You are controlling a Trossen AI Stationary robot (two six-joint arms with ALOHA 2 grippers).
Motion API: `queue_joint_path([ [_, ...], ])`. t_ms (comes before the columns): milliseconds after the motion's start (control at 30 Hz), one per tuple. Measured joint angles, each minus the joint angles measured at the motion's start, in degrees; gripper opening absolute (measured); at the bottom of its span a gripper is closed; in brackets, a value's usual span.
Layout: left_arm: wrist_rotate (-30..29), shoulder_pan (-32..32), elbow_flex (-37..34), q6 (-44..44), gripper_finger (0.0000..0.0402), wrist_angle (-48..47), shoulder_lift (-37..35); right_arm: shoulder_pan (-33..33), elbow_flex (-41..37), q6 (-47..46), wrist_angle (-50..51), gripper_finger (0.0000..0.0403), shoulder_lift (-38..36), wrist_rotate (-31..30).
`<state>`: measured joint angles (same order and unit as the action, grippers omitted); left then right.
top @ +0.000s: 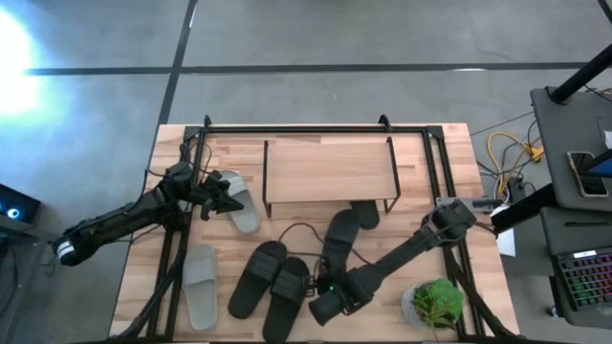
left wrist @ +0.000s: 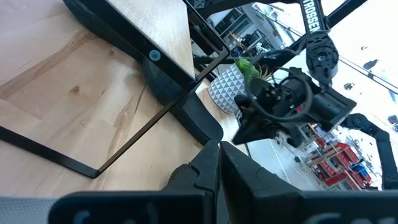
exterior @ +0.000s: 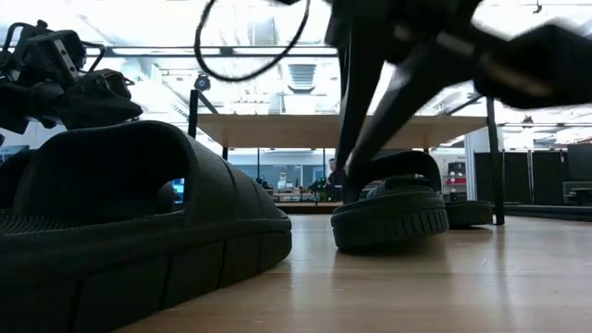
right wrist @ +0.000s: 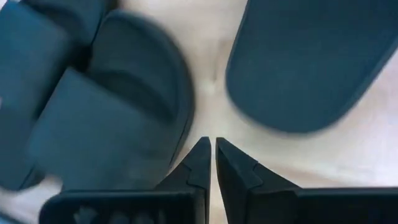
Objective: Pick and place slides into the shelf
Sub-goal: Put the black slipper under the shelf
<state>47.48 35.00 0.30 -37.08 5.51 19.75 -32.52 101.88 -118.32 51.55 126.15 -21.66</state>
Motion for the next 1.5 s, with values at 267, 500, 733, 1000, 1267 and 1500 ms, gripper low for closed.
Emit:
queue_joint_path([
  [267, 0.02, 0.0, 0.0, 0.0, 0.0, 0.01, -0.02, 1.02, -2.42, 0.74, 1.49, 0.0017, 0.0, 1.08],
  [500, 0.0, 0.0, 0.0, 0.0, 0.0, 0.01, 0.0, 0.27, -2.38, -1.98, 12.34, 0.0017, 0.0, 3.69],
  [733, 0.02, 0.01, 0.0, 0.0, 0.0, 0.01, 0.0, -0.72, -2.07, -7.73, 25.33, 0.0018, -0.22, 7.11],
  [1000, 0.02, 0.01, 0.0, 0.0, 0.0, 0.0, -0.02, -1.57, 2.37, -4.69, 25.4, 0.0018, -1.14, 6.63],
  [1267, 0.01, 0.01, 0.0, 0.0, 0.0, -0.01, 0.09, -1.98, 2.68, 1.57, 8.57, 0.0018, -1.2, 6.03],
  [1500, 0.02, 0.02, 0.0, 0.0, 0.0, -0.01, 0.07, 0.18, 2.24, 3.25, -2.15, 0.0018, 0.37, 4.95],
])
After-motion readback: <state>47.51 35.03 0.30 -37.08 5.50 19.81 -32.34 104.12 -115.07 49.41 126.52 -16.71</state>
